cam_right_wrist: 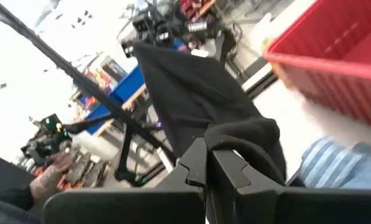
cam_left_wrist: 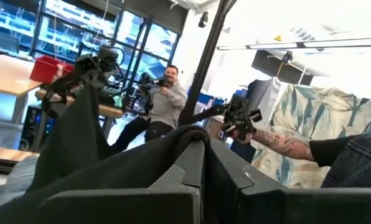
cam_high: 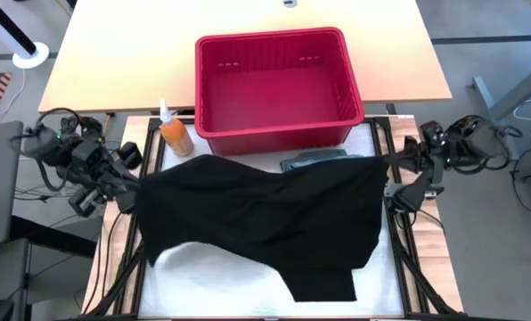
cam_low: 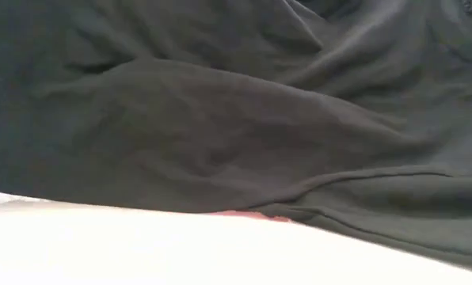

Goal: Fold Laundry from Bin
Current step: Fold the black shirt

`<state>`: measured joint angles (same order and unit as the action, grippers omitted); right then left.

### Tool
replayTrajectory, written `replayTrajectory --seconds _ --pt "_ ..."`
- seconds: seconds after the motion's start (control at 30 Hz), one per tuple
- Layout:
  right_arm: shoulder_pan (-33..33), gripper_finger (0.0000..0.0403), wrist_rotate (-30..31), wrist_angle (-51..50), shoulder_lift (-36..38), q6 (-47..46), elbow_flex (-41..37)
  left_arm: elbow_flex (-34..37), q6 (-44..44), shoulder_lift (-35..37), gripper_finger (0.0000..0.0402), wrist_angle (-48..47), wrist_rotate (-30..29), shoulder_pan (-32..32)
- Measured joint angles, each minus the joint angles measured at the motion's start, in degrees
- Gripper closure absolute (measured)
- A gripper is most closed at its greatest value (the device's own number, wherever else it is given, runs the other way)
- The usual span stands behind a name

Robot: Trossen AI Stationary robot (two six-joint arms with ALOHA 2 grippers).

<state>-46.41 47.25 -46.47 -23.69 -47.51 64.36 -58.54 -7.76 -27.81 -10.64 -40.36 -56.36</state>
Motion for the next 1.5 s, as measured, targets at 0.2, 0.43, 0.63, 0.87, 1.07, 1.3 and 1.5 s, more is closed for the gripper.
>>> replayTrajectory --seconds 0.2,0.43,0.63,0.87,1.07,1.3,1.5 --pt "0.0 0.0376 -0.4 -2.7 5.1 -4.0 0.0 0.0 -2.1 3.6 0.0401 -5.2 -2.3 0.0" --pt "0.5 0.0376 -0.2 -8.9 10.9 -4.5 0.0 0.0 -3.2 6.3 0.0401 -9.0 -4.5 0.0" --pt "5.2 0.0376 2.6 -9.9 15.8 -0.8 -0.1 0.0 -0.1 6.2 0.0401 -9.1 -10.1 0.0" --pt "16.0 0.0376 -1.0 -10.2 18.0 -1.6 -3.5 0.2 0.1 7.7 0.0401 -9.5 -13.5 0.0" --pt "28.8 0.0376 -9.3 -9.7 17.9 -5.0 -7.5 0.3 1.5 10.0 0.0401 -9.7 -14.1 0.0" --pt "46.4 0.0376 -19.9 -9.7 17.9 -8.5 -10.2 0.3 2.6 13.2 0.0401 -11.5 -11.4 0.0" --pt "61.5 0.0376 -31.1 -9.9 17.9 -9.7 -10.3 0.3 2.7 14.8 0.0401 -13.3 -9.9 0.0"
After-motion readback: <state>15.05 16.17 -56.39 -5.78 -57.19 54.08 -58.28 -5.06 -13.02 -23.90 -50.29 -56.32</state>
